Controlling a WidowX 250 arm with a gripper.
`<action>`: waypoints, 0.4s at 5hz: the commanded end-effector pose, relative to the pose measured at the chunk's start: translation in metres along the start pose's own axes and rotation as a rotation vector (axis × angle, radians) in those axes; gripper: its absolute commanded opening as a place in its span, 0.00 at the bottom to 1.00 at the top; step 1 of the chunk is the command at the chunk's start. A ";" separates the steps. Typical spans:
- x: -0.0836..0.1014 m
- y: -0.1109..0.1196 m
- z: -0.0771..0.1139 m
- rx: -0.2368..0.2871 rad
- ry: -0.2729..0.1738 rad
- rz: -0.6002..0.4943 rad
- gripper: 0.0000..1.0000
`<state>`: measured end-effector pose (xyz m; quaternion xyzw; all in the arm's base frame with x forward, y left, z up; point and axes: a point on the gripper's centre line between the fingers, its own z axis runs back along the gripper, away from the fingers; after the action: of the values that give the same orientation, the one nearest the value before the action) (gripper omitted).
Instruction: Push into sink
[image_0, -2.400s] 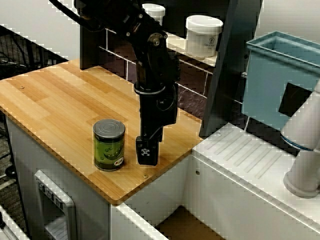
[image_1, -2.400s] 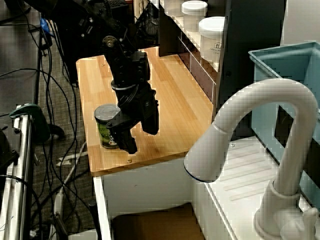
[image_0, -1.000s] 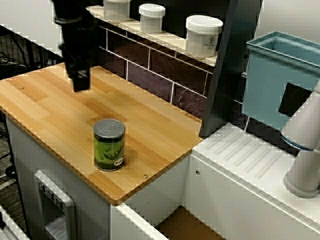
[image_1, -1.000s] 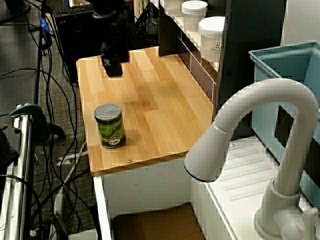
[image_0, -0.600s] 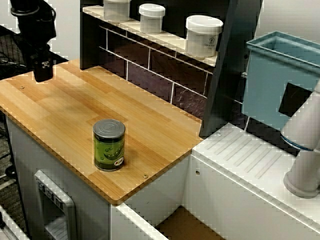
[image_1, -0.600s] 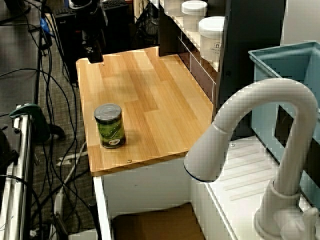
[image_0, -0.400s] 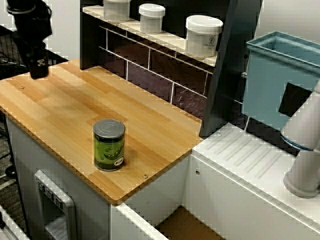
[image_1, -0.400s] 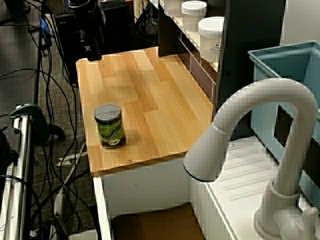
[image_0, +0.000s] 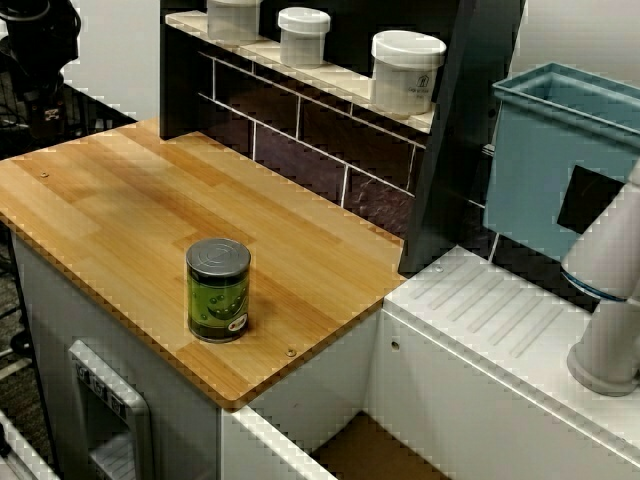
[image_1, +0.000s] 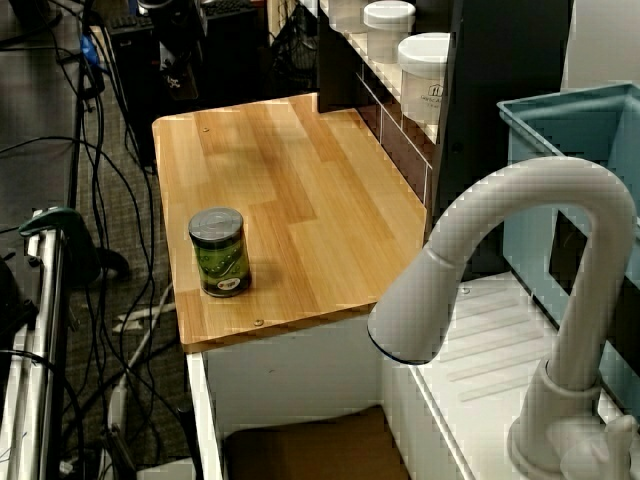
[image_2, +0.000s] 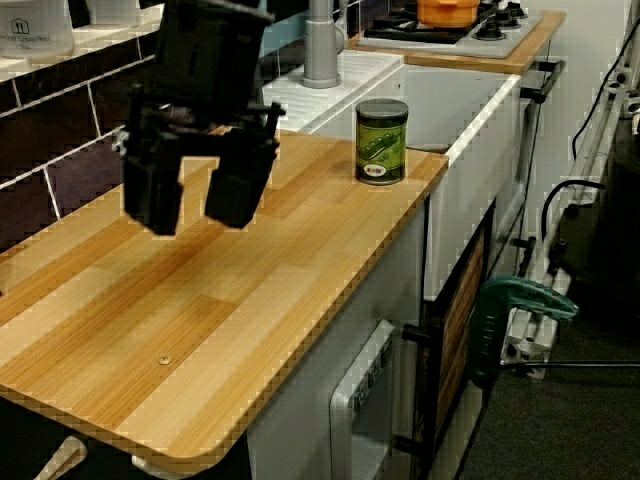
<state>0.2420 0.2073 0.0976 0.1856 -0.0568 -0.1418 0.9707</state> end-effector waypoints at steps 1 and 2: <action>-0.024 0.019 -0.019 -0.014 -0.058 -0.303 1.00; -0.023 0.004 -0.009 -0.133 -0.124 -0.453 1.00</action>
<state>0.2232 0.2154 0.0683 0.0931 -0.0531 -0.3698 0.9229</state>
